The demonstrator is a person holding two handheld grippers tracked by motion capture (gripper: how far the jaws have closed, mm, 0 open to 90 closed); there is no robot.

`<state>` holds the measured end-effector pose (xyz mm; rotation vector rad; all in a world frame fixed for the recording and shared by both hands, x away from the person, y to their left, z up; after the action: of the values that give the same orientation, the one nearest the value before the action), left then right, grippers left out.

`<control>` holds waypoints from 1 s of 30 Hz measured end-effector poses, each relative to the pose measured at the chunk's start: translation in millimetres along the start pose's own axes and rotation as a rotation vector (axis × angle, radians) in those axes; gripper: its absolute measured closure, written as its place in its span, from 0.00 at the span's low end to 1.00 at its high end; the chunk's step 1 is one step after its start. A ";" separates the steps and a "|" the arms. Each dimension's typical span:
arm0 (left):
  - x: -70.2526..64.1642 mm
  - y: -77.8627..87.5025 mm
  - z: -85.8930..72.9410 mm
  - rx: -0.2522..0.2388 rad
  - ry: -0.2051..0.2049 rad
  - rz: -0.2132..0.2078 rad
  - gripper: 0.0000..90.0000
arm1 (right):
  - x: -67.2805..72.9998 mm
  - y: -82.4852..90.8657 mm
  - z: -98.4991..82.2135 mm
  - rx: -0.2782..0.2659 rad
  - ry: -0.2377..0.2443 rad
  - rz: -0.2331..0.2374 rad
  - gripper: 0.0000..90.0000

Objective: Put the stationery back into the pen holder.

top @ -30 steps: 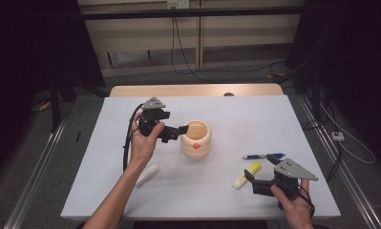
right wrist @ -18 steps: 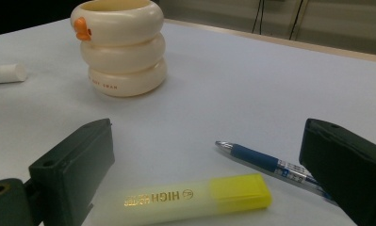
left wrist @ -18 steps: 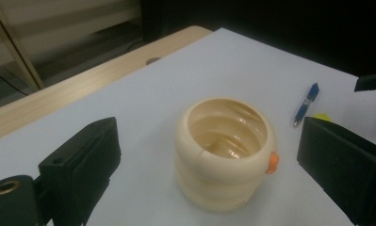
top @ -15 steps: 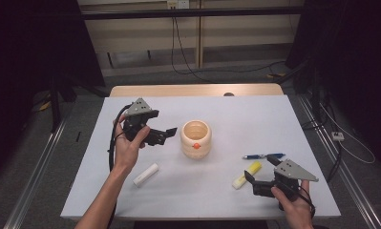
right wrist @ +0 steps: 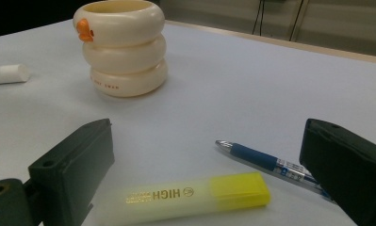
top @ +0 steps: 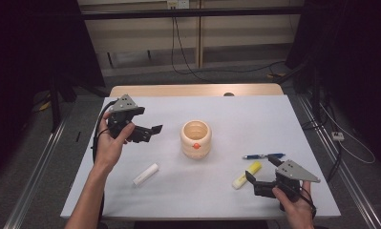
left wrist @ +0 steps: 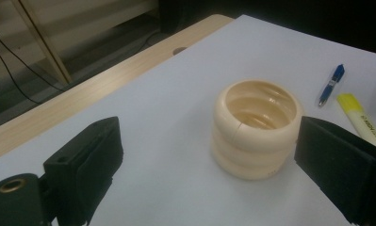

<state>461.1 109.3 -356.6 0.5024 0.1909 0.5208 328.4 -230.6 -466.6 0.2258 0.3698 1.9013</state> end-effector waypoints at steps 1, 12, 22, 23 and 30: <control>2.1 2.7 -1.2 -0.001 0.004 -0.002 0.09 | 0.3 -0.4 -0.1 0.002 -0.001 0.000 0.04; 14.6 21.6 -15.8 0.044 0.037 -0.028 0.09 | 1.1 -0.9 -0.4 0.005 0.001 0.003 0.04; 12.4 26.3 -33.3 0.158 0.086 -0.055 0.09 | 3.8 0.7 -0.8 0.001 0.012 0.021 0.04; 12.3 27.0 -33.7 0.161 0.099 -0.057 0.09 | 3.9 0.5 -1.0 0.004 0.014 0.021 0.04; 11.8 27.5 -52.2 0.272 0.136 -0.059 0.10 | 4.3 -3.2 -0.4 0.007 0.015 0.022 0.04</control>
<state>443.9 157.4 -388.4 0.7249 0.4091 0.4733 329.5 -225.7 -468.2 0.2205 0.3854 1.9246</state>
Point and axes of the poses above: each handheld gripper's, and its own axes: y roughly backward along the jaws, z roughly out of its top, x roughly to its left, the point moved 9 cm from there along -y, roughly forward along the jaws, and after that the axes turned 6 degrees about -z, right-handed, at the moved point
